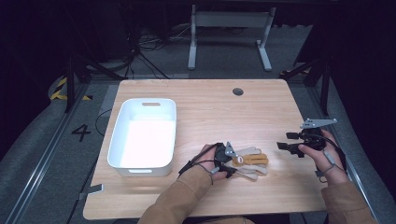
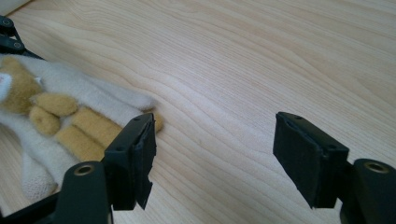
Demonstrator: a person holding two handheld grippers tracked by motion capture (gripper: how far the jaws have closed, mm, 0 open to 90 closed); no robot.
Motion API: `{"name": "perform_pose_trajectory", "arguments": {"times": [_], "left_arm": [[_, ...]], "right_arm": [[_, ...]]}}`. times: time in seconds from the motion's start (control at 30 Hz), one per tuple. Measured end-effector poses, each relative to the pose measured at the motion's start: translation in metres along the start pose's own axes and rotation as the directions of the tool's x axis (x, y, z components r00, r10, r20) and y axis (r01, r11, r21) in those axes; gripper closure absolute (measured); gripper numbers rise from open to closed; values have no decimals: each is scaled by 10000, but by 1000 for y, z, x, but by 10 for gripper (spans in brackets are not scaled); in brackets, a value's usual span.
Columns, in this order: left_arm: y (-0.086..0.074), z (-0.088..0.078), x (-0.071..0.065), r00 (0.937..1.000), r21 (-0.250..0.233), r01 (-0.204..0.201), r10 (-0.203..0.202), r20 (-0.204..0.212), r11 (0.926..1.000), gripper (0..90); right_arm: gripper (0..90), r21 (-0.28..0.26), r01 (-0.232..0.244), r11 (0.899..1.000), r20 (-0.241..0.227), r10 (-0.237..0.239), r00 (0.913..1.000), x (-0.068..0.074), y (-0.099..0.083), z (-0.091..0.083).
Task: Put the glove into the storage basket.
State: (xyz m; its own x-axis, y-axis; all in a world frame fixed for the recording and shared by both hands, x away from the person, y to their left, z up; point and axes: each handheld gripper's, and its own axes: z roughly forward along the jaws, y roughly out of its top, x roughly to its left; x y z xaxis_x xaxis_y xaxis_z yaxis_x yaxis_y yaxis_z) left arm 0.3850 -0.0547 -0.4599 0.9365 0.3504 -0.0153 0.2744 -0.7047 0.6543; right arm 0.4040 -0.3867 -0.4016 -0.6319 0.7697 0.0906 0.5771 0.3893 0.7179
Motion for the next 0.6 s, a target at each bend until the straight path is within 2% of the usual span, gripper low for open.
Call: {"name": "perform_pose_trajectory", "arguments": {"times": [0.17, 0.2, 0.27, 0.6], "left_arm": [[1, -1, 0, 9995, 84, 257, -255, -205, 9996, 577], [2, -1, 0, 9992, 82, 301, -299, -257, 9995, 577], [3, -1, -1, 9988, 122, 385, -381, -303, 9992, 642], [0, -2, -1, 9962, -108, 747, -751, -437, 9971, 713]], "right_arm": [[309, -12, 12, 10000, -8, -12, 10000, 1, 0, 0], [309, -21, 17, 10000, -9, -17, 10000, 1, 0, 0], [310, -60, 62, 10000, -45, -62, 10000, 1, 1, -1], [312, -99, 89, 9999, -41, -89, 10000, 2, 1, 0]]}}
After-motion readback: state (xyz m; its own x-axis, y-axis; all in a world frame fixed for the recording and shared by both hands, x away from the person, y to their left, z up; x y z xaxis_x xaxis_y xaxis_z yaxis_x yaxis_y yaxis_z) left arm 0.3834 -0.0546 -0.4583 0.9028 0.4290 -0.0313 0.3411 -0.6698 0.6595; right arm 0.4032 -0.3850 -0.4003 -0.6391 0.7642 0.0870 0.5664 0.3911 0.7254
